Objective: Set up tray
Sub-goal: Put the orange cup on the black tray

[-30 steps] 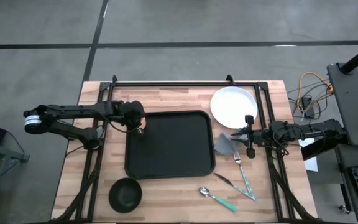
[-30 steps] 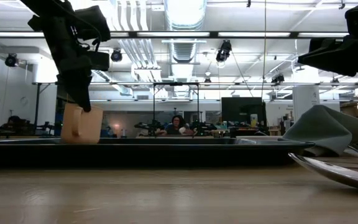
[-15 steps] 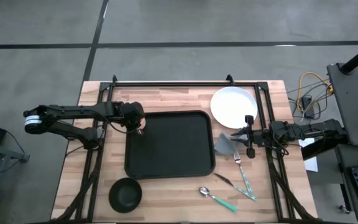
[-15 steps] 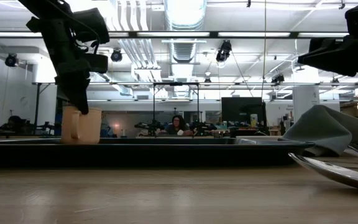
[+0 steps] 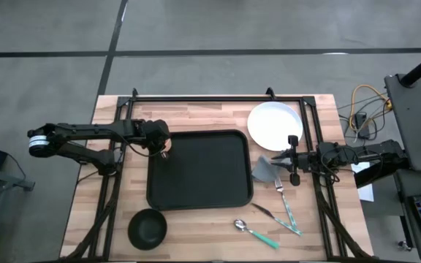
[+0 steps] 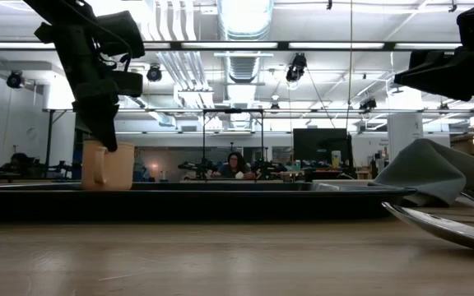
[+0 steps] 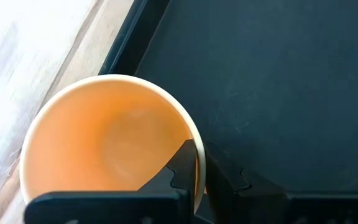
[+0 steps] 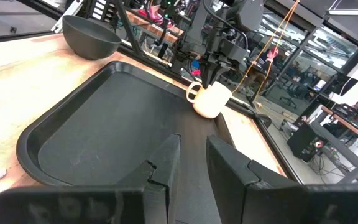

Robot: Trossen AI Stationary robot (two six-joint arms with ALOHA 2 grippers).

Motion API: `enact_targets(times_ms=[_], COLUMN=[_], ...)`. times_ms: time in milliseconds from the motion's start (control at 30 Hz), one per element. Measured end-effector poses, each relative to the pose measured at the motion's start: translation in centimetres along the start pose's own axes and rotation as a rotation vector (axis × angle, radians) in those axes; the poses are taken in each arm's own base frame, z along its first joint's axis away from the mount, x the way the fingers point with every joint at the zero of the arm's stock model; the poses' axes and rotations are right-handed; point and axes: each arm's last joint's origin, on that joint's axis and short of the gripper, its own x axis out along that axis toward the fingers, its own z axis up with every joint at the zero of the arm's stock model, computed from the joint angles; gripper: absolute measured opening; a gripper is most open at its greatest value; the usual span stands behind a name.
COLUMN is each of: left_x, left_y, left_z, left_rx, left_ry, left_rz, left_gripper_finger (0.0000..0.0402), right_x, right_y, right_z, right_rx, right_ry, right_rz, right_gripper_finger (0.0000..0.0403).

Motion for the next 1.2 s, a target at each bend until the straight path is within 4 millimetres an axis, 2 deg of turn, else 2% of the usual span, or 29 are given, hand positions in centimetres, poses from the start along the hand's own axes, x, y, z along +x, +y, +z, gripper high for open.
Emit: enact_targets(times_ms=[867,1000,1200], left_x=[0.08,0.12,0.46], left_y=[-0.04,-0.03,0.02], left_z=[0.14,0.09,-0.3], left_rx=[0.0,0.0,0.002], left_ry=[-0.02,-0.018,-0.002], left_rz=[-0.002,0.0,0.003], left_gripper_finger=[0.001,0.0028,0.0083], right_x=[0.0,0.0,0.0], right_y=[0.0,0.0,0.0], right_z=[0.0,0.0,0.0], right_rx=[0.0,0.0,0.0], right_ry=[0.0,0.0,0.0], right_rz=[0.0,0.0,0.0], right_gripper_finger=[0.0068,0.0068,0.0068])
